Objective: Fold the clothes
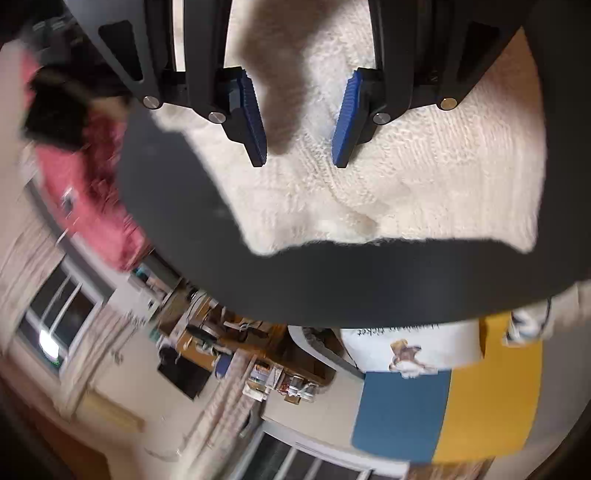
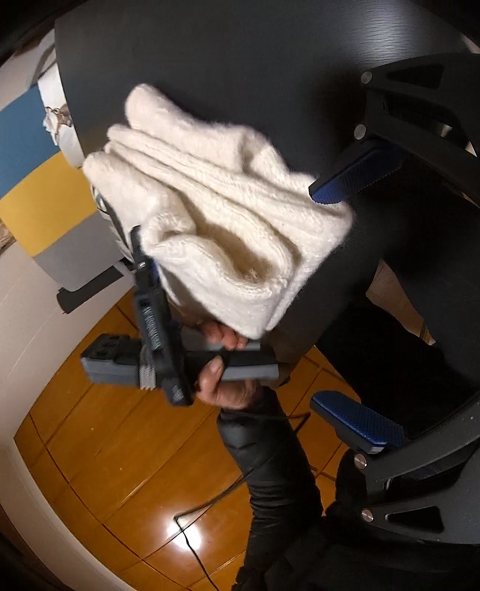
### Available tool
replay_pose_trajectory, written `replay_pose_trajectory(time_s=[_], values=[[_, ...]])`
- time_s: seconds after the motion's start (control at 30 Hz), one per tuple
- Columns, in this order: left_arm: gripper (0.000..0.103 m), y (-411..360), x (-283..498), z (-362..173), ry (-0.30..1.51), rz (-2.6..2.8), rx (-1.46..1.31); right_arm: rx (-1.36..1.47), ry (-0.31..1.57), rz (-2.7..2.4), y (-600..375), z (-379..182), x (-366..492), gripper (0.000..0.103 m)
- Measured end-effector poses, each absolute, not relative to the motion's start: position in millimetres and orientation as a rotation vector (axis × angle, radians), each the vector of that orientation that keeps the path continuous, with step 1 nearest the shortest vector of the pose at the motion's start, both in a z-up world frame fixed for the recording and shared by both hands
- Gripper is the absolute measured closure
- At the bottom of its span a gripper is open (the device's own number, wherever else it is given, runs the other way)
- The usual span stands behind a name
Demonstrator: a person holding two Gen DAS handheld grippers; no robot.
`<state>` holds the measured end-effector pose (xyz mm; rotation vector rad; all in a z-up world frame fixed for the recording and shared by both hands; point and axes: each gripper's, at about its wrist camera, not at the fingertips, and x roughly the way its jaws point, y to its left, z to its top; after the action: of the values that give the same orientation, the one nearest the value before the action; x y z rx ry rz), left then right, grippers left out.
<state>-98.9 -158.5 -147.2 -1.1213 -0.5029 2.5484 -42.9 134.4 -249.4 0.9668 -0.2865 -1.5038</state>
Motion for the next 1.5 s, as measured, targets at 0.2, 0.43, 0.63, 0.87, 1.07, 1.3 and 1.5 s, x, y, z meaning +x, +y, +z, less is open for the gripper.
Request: replay_pose_trajectory(time_s=[0.2, 0.43, 0.63, 0.87, 1.07, 1.3, 1.5], values=[[0.063, -152, -79, -152, -0.576, 2.428, -1.113, 0.946, -0.271, -1.46, 131, -245, -45, 0.0], [0.063, -127, -64, -160, -0.525, 2.387, -1.14, 0.998, 0.023, -1.335, 112, -228, -36, 0.0], [0.063, -109, -58, -159, -0.408, 2.456, -1.145, 1.044, 0.19, -1.314, 105, -236, -23, 0.0], [0.062, -130, -51, -128, -0.479, 2.479, -1.067, 1.046, -0.004, -1.502, 120, -225, -35, 0.0], [0.062, -141, -51, -150, -0.509, 2.517, -1.113, 1.037, -0.17, -1.648, 130, -216, -43, 0.0], [0.062, -145, -49, -159, -0.594, 2.461, -1.1, 1.012, -0.279, -1.692, 91, -215, -47, 0.0], [0.063, -142, -42, -165, -0.603, 2.429, -1.097, 0.966, -0.48, -1.896, 105, -199, -76, 0.0]])
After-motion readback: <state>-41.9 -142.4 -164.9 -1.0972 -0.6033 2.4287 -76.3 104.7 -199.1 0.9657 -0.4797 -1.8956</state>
